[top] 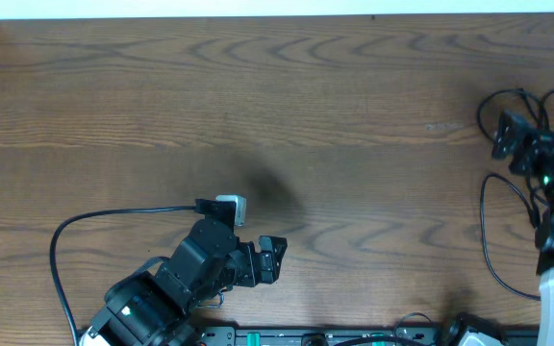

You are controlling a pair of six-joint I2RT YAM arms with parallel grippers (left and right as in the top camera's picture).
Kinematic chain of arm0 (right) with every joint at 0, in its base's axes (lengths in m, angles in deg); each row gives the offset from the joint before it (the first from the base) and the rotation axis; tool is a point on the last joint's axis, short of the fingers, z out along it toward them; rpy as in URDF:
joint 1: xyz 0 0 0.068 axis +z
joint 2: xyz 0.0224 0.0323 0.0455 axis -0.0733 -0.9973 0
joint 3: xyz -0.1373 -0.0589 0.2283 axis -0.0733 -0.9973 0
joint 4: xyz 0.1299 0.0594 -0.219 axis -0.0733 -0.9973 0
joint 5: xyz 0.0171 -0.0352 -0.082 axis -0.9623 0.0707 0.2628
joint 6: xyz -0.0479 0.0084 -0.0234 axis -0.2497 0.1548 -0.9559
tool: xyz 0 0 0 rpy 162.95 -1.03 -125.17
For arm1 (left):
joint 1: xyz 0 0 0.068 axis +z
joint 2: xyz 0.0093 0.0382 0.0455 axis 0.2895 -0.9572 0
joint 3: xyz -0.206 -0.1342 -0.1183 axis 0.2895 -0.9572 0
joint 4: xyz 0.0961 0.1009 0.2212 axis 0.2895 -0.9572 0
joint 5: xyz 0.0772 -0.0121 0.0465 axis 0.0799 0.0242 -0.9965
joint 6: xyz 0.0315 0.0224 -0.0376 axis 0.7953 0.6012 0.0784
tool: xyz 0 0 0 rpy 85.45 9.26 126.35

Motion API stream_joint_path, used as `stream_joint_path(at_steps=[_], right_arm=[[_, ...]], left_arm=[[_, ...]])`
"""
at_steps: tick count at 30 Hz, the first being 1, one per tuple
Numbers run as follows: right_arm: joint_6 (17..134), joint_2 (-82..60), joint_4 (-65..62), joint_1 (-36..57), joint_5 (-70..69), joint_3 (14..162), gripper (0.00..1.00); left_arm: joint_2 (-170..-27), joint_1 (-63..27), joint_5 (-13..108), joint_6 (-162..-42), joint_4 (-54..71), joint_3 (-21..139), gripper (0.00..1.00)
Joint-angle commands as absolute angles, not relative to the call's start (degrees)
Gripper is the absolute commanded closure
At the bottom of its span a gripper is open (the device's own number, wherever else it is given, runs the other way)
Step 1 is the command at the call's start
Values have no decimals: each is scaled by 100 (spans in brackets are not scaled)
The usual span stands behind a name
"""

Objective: Untangle cables
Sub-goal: 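Release the cable and lower the right gripper near the right edge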

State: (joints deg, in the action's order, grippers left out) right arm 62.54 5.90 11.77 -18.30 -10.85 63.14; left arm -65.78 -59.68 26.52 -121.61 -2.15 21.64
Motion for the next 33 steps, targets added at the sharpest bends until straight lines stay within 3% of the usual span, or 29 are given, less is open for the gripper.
stream_joint_path(at_steps=[1,13,19,33], right_arm=[[6288,1023,904,-1762,-1472,6332,1],[6330,1639,111,-1745,-2681,6332,1],[7206,1637,-407,-1745,-3739,6332,1],[7274,1527,-547,-1476,-3234,6332,1]], left_arm=[[-6548,-5966,2665,-12209,-226,2247,4],[-6548,-5966,2665,-12209,-226,2247,4],[-6548,-5966,2665,-12209,-226,2247,4],[-6548,-5966,2665,-12209,-226,2247,4]])
